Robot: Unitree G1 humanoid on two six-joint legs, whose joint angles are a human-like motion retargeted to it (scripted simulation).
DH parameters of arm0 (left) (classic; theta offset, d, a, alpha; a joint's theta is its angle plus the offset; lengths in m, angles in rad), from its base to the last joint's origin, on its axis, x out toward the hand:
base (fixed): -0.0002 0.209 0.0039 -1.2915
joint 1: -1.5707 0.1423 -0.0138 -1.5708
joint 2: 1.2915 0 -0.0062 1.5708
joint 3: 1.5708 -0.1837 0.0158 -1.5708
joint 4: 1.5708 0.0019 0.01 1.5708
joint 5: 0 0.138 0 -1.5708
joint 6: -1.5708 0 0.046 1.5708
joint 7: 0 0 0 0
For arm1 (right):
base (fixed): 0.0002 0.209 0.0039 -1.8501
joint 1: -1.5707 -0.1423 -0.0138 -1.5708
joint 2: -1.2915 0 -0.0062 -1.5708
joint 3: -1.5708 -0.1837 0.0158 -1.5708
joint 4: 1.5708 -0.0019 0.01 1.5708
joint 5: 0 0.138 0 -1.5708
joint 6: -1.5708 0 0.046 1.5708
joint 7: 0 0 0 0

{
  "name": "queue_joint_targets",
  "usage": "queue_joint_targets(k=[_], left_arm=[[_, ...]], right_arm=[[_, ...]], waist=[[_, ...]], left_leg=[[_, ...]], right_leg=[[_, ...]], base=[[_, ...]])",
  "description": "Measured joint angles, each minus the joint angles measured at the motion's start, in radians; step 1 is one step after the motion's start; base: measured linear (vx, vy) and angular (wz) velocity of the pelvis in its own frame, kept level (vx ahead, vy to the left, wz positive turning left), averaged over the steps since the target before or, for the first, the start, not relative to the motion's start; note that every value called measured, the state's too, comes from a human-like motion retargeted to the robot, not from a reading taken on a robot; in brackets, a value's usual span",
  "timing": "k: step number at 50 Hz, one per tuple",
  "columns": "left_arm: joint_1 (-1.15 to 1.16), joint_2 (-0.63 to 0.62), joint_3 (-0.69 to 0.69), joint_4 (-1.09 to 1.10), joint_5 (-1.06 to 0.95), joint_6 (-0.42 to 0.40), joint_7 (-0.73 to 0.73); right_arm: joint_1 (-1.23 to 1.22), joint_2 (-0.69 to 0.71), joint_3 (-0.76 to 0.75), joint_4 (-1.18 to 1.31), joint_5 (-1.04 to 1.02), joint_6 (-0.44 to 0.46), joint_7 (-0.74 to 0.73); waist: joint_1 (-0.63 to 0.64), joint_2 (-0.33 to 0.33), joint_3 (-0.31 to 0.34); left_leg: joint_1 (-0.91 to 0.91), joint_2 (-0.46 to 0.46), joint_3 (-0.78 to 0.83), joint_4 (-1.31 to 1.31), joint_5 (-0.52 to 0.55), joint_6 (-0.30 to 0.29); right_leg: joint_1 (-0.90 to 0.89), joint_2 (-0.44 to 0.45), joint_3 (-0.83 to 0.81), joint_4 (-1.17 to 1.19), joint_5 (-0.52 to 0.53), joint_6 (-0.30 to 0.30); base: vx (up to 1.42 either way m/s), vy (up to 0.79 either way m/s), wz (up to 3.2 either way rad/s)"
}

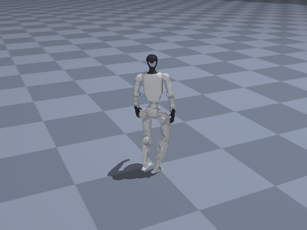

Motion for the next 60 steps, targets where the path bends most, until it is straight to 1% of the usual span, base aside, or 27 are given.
queue_joint_targets(k=[32,60], left_arm=[[-0.021,0.023,-0.019,0.002,0.015,-0.005,-0.025],[-0.018,0.02,0.008,0.039,0.02,-0.004,-0.034]], right_arm=[[0.005,0.019,-0.035,-0.01,0.04,-0.012,-0.038],[-0.047,0.008,-0.069,-0.045,0.053,-0.03,-0.072]], waist=[[0.044,-0.024,-0.009],[0.012,-0.036,-0.024]], left_leg=[[-0.042,0.012,0.0,0.031,0.004,-0.006],[-0.092,0.018,0.041,0.075,-0.001,0.009]], right_leg=[[-0.001,0.015,-0.024,-0.061,0.028,0.035],[-0.042,0.021,0.005,-0.076,0.037,0.048]], base=[[0.0,0.0,0.0],[0.0,0.0,-0.03]])
